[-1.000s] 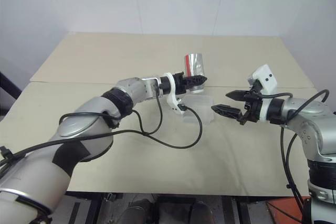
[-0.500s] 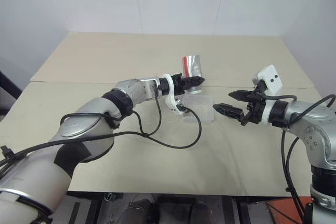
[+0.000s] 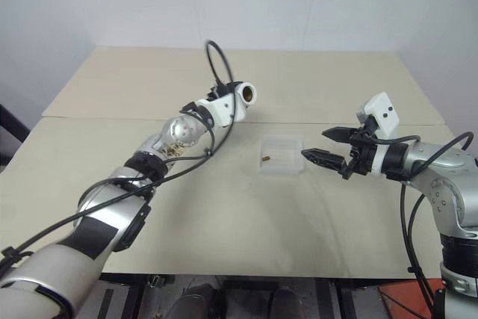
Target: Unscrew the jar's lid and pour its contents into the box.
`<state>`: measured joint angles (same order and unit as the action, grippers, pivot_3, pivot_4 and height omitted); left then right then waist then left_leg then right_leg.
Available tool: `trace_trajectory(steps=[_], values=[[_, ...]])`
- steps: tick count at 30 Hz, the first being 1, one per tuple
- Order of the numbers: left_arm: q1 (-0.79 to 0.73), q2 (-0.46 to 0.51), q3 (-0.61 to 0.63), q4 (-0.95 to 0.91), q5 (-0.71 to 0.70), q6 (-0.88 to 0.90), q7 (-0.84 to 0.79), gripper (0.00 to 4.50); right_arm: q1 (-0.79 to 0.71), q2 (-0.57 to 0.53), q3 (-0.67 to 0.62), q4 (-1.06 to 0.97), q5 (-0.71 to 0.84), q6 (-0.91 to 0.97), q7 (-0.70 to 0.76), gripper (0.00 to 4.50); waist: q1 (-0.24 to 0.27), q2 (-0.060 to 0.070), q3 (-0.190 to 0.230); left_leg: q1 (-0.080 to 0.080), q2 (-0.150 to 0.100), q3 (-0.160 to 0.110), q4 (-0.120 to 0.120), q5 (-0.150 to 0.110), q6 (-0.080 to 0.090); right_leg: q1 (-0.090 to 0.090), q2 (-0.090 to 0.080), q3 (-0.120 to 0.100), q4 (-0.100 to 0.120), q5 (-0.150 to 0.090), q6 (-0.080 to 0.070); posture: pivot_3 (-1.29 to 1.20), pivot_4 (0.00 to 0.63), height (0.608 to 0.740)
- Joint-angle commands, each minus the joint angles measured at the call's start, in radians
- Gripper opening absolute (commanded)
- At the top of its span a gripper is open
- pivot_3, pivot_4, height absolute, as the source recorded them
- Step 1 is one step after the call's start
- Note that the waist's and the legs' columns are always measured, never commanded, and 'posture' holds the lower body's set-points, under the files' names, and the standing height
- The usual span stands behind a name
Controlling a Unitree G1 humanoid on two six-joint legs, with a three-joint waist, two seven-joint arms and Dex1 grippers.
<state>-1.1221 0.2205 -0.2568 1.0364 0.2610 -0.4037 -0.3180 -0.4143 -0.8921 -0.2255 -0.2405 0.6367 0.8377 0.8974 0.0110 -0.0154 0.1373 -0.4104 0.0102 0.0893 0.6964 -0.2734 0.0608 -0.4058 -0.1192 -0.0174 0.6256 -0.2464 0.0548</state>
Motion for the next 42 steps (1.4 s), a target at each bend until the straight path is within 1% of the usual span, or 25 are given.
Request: trace_trajectory(steps=[1,3,5,10,15,17,19,22,24,25,30,35,42], values=[[0.048,-0.009,0.137,-0.177,-0.203,0.216,-0.152,2.06,-0.02,-0.024,-0.012,0.007,-0.01,-0.038,0.021,4.47,-0.003,0.0,0.0,0.0,0.0,0.0,0.0,0.0,0.0,0.0,0.0,0.0,0.0,0.0,0.0,0.0,0.15,0.74],[0.092,-0.012,0.174,-0.256,-0.261,0.322,-0.195,2.06,-0.025,-0.028,-0.008,0.014,-0.016,-0.044,0.03,4.47,-0.007,0.0,0.0,0.001,-0.001,0.0,0.0,0.0,0.0,0.001,0.0,0.001,0.0,0.0,0.0,0.0,0.15,0.74],[0.137,-0.021,0.208,-0.313,-0.299,0.385,-0.185,2.06,-0.03,-0.031,-0.005,0.018,-0.018,-0.046,0.034,4.47,-0.008,0.0,0.0,0.002,-0.002,0.0,0.0,0.0,0.0,0.001,0.0,0.001,0.0,0.0,0.0,0.0,0.15,0.74],[0.245,-0.03,0.225,-0.402,-0.298,0.373,-0.143,2.06,-0.024,-0.033,-0.011,0.012,-0.021,-0.045,0.038,4.47,-0.005,0.0,0.0,0.003,-0.001,-0.001,-0.001,0.0,0.0,0.002,0.0,0.002,0.0,0.0,0.0,0.0,0.15,0.74],[0.346,-0.055,0.25,-0.468,-0.336,0.39,-0.131,2.06,-0.014,-0.03,-0.021,0.0,-0.016,-0.038,0.031,4.47,0.0,0.0,0.0,0.003,-0.001,0.0,-0.001,0.0,0.0,0.002,0.0,0.002,0.0,0.0,0.0,0.0,0.15,0.74],[0.366,-0.062,0.253,-0.486,-0.34,0.392,-0.126,2.06,-0.012,-0.031,-0.022,-0.001,-0.016,-0.038,0.029,4.47,0.001,0.0,0.0,0.003,-0.001,0.0,-0.001,0.0,0.0,0.002,0.0,0.002,0.0,0.0,0.0,0.0,0.15,0.74],[0.397,-0.062,0.248,-0.487,-0.33,0.348,-0.121,2.06,-0.007,-0.03,-0.026,-0.005,-0.015,-0.038,0.027,4.47,0.002,0.0,0.0,0.003,-0.001,-0.001,-0.001,0.0,0.0,0.003,0.0,0.002,0.0,0.0,0.0,0.0,0.15,0.74],[0.424,-0.06,0.239,-0.491,-0.326,0.348,-0.12,2.06,-0.001,-0.029,-0.029,-0.01,-0.012,-0.038,0.025,4.47,0.002,0.0,0.0,0.004,-0.001,0.0,-0.001,0.0,0.0,0.003,-0.001,0.002,0.0,0.0,0.0,0.0,0.15,0.74],[0.434,-0.06,0.238,-0.503,-0.332,0.358,-0.123,2.77,0.004,-0.027,-0.03,-0.014,-0.011,-0.039,0.022,4.5,0.001,0.0,0.0,0.004,-0.001,0.0,-0.001,0.0,0.0,0.003,-0.001,0.002,0.0,0.0,0.0,0.0,0.15,0.74],[0.436,-0.058,0.237,-0.508,-0.331,0.361,-0.124,2.93,0.005,-0.026,-0.03,-0.015,-0.012,-0.04,0.021,4.5,0.001,0.0,0.0,0.004,-0.001,0.0,-0.001,0.0,0.0,0.003,-0.001,0.003,0.0,0.0,0.0,0.0,0.15,0.74],[0.437,-0.047,0.245,-0.527,-0.332,0.385,-0.113,4.48,0.003,-0.021,-0.026,-0.014,-0.014,-0.047,0.016,4.5,0.001,0.0,0.0,0.004,-0.001,-0.001,-0.001,0.0,0.0,0.003,-0.001,0.003,0.0,0.0,0.0,0.0,0.15,0.74],[0.467,-0.027,0.235,-0.598,-0.339,0.421,-0.142,4.48,0.004,-0.017,-0.021,-0.015,-0.019,-0.052,0.01,4.5,0.001,0.0,0.0,0.004,-0.001,-0.001,-0.001,0.0,0.0,0.003,-0.001,0.003,0.0,0.0,0.0,0.0,0.15,0.74],[0.619,0.073,0.207,-0.859,-0.356,0.525,-0.249,4.48,0.012,-0.031,-0.027,-0.013,-0.029,-0.06,0.013,4.5,-0.002,0.001,-0.001,0.005,0.0,0.0,-0.002,0.0,0.0,0.003,-0.001,0.003,0.0,0.0,0.0,0.0,0.15,0.74]])
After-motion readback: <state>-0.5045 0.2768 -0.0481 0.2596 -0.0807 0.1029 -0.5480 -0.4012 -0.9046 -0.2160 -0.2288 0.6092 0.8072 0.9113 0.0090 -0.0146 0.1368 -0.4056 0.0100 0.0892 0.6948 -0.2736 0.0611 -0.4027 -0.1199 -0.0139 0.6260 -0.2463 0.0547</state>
